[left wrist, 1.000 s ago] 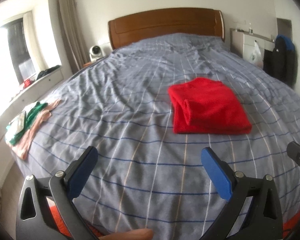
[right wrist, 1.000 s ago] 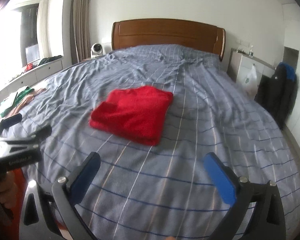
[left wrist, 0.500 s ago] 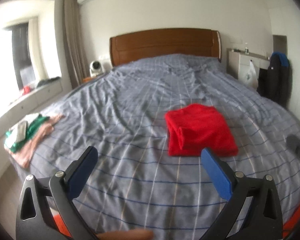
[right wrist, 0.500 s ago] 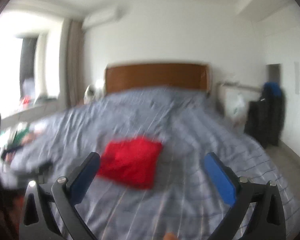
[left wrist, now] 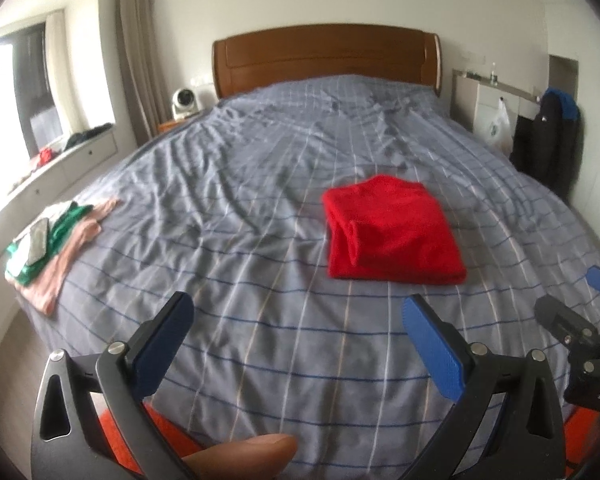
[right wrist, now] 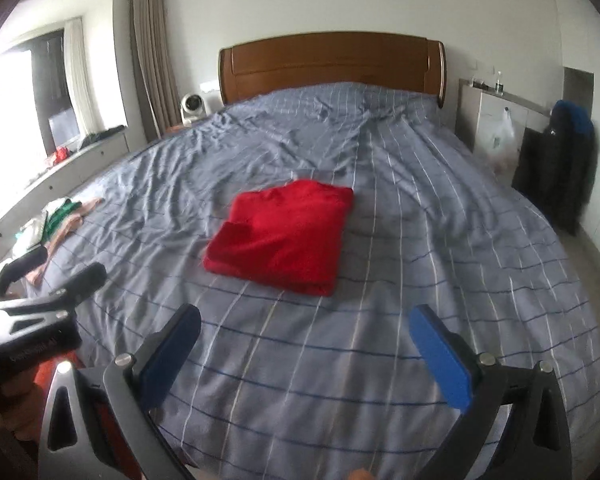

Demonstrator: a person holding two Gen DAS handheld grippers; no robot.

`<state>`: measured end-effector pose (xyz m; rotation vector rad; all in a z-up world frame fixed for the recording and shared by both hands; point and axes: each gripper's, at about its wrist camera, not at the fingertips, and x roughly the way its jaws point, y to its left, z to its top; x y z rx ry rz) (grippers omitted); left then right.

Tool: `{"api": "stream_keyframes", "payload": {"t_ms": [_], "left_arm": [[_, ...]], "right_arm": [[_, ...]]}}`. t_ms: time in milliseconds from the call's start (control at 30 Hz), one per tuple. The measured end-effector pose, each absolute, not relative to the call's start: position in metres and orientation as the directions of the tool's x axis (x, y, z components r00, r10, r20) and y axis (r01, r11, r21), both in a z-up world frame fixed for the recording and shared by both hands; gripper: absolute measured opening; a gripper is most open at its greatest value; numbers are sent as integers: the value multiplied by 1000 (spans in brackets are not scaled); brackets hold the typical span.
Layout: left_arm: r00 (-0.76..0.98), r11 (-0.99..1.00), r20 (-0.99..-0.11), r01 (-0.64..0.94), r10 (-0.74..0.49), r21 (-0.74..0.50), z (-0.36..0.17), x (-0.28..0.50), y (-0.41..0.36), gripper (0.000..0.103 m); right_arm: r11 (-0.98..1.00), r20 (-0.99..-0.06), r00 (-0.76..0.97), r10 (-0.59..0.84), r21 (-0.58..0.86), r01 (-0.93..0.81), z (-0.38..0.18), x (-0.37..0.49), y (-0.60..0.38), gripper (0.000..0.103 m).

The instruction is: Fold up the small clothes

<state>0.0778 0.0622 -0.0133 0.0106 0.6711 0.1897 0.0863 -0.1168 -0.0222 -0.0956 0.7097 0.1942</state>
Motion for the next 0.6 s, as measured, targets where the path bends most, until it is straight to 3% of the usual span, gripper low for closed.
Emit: {"api": "stream_keyframes", "payload": {"t_ms": [400, 600], "left_arm": [[716, 990, -683, -107, 141, 92, -26, 80, 50, 103], [697, 993, -708, -85, 114, 77, -29, 80, 45, 103]], "right_arm": [[981, -748, 653, 116, -17, -193, -41, 96, -116, 102], [983, -731, 676, 91, -41, -177, -38, 95, -119, 102]]}}
